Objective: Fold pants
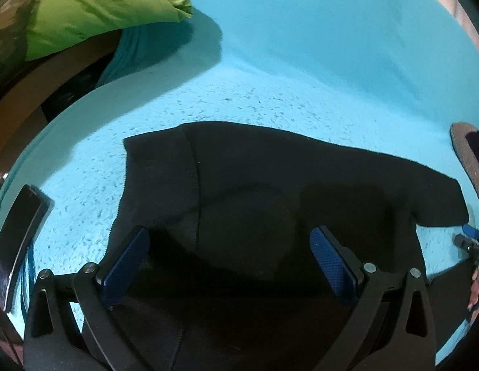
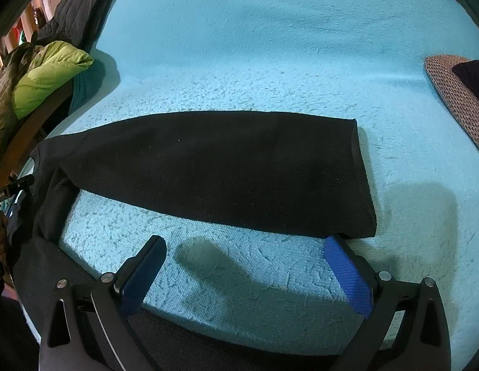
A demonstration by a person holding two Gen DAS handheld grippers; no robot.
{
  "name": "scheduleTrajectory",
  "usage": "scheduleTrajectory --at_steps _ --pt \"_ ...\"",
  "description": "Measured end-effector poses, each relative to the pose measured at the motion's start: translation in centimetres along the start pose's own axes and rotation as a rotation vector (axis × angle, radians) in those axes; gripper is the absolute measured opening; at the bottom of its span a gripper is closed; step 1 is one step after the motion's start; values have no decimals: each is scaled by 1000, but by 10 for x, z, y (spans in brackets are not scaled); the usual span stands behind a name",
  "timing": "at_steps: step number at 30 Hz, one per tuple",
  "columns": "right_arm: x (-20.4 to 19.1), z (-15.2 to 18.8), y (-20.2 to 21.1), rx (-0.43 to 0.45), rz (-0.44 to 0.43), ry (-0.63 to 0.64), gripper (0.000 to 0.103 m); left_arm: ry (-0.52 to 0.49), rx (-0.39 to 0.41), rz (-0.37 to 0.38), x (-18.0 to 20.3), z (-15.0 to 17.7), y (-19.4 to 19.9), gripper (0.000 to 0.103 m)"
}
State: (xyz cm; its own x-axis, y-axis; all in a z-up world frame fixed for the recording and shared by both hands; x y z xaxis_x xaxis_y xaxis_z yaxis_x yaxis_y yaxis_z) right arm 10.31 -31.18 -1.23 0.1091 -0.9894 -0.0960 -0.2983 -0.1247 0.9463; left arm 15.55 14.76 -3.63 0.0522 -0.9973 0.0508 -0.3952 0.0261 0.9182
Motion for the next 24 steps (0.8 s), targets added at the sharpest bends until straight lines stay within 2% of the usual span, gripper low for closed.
scheduleTrajectory --at_steps 10,19,22,24 --pt "0 0 0 1 0 0 103 12 36 -24 -1 4 12 103" --pt "0 1 0 1 1 0 103 9 34 -25 0 4 12 103" --pt "0 1 -1 3 1 1 103 9 54 6 -5 1 16 103" --pt "0 1 -2 3 4 2 103 17 117 54 -14 -3 30 103"
Point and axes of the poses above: each gripper's, at about its wrist camera, not at the fingertips, and y roughly against the way its jaws point, x to its right, z to its underside, the point moved 6 cm from there along -y, roughly the way its jaws point, and after that the axes turned 15 degrees about -x, right-handed, at the moved point
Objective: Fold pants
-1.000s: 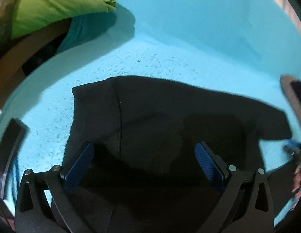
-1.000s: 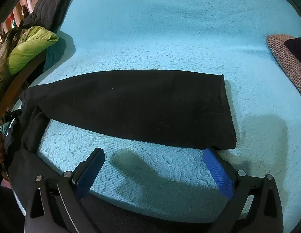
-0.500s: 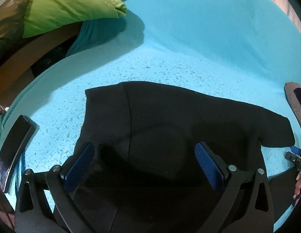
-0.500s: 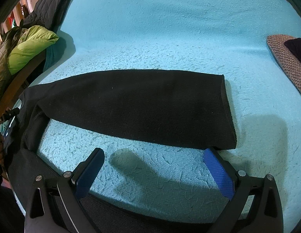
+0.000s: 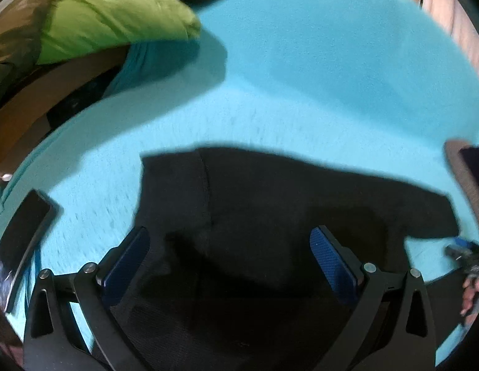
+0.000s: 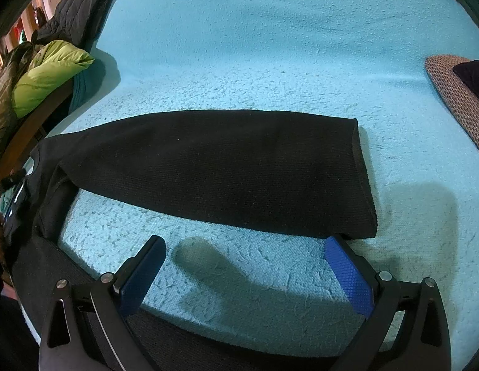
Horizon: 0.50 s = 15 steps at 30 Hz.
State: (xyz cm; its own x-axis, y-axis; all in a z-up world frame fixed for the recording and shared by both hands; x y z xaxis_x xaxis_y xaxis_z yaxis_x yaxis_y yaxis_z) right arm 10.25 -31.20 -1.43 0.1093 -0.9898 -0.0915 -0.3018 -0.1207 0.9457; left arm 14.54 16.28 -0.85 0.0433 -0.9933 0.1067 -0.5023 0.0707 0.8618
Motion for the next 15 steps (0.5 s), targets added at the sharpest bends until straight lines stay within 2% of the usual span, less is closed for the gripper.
scheduleTrajectory --at_steps 1,4,6,9,10,13,15 --pt "0 0 -1 -1 6 3 103 4 45 15 -11 -5 11 103" --pt "-2 1 -2 -7 29 15 103 1 86 11 -38 -18 30 103" --pt "-3 1 -3 -11 36 18 103 -80 111 -21 -50 -27 40 103" --pt "-4 1 -3 -15 41 21 103 -274 137 -59 -60 -36 44 103" --pt "-4 1 -3 -15 40 20 103 -371 144 -66 -58 -38 43 103" --pt "-4 1 -3 -14 41 21 103 -531 92 -97 -54 -43 27 103" --pt "-4 1 -3 -14 43 22 103 -575 72 -91 -52 -44 18 100"
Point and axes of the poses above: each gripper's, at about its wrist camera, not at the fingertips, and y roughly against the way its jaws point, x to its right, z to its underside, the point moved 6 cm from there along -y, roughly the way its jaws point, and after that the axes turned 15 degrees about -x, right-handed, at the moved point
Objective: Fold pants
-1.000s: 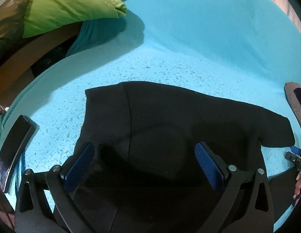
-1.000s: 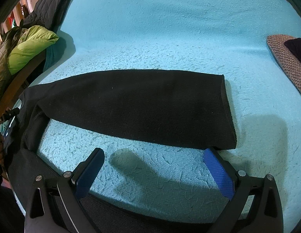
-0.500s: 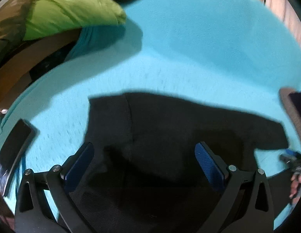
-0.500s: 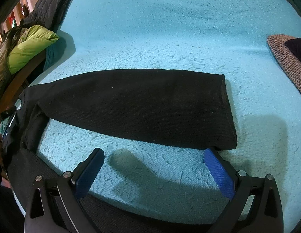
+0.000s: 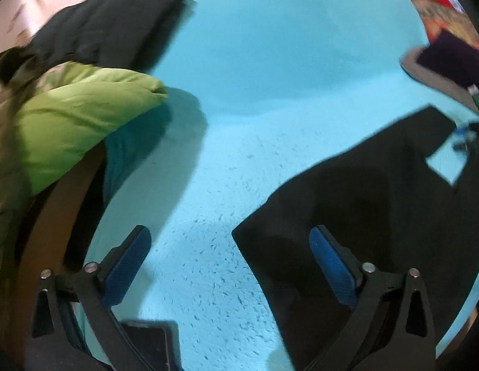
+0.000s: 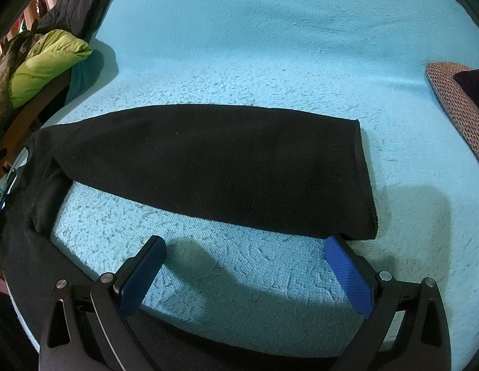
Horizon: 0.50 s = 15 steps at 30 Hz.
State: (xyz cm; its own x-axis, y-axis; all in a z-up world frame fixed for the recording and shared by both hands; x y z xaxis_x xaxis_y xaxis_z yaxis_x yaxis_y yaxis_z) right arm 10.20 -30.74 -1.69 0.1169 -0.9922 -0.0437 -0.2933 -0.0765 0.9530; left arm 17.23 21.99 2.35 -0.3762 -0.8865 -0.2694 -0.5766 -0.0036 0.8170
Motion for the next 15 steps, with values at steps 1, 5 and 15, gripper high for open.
scheduleTrajectory --at_steps 1,5,15 --pt "0 0 0 1 -1 -1 103 -25 -11 21 2 0 -6 99" --pt "0 0 0 3 -2 0 103 -64 -45 75 4 -1 -25 92" --pt "0 0 -1 3 1 2 103 66 -107 325 -2 -2 -54 75"
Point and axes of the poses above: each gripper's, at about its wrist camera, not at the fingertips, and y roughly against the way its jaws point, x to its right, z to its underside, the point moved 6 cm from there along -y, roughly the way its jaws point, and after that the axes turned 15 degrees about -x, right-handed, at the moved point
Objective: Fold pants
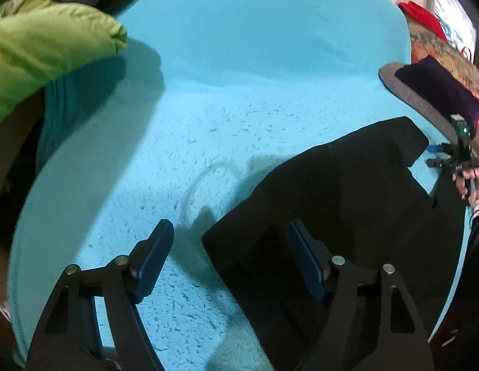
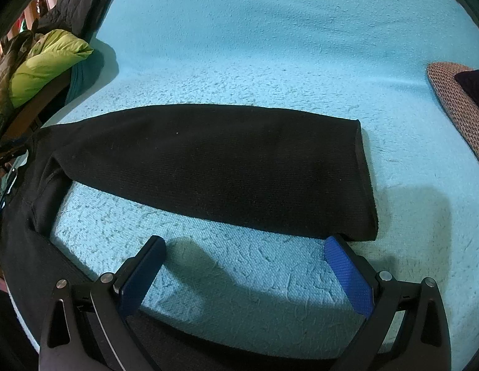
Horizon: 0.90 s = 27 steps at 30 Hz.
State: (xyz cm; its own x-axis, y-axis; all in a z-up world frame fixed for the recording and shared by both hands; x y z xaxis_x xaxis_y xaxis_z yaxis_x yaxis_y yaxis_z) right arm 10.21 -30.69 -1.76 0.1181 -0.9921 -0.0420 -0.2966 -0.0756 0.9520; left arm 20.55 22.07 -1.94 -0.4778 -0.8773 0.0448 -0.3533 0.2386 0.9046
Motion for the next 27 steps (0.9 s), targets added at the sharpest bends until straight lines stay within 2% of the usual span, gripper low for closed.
scheduleTrajectory --at_steps 4,5,6,7,9,11,16,20,23,25,27 --pt "0 0 0 0 1 0 103 26 -15 35 2 -2 -7 75" --pt "0 0 0 0 1 0 103 29 -16 49 3 -3 -8 73" --pt "0 0 0 0 1 0 103 32 -22 63 5 -3 -10 62" --pt "0 0 0 0 1 0 103 34 -30 80 8 -4 -11 56" --pt "0 0 0 1 1 0 103 39 -41 94 11 -4 -11 28" --pt "0 0 0 1 -2 -1 103 54 -52 86 11 -5 -9 14" --pt "5 -2 10 27 -34 -27 100 55 -19 39 22 -5 15 11" --pt "34 -4 51 147 27 -126 100 109 9 0 29 -6 29 11" --pt "74 -2 84 233 65 -266 101 234 66 -55 31 -9 41 11" --pt "100 1 94 257 81 -360 100 344 113 -71 36 -7 50 10" --pt "128 1 103 278 42 -465 92 431 178 -57 47 -1 57 10"
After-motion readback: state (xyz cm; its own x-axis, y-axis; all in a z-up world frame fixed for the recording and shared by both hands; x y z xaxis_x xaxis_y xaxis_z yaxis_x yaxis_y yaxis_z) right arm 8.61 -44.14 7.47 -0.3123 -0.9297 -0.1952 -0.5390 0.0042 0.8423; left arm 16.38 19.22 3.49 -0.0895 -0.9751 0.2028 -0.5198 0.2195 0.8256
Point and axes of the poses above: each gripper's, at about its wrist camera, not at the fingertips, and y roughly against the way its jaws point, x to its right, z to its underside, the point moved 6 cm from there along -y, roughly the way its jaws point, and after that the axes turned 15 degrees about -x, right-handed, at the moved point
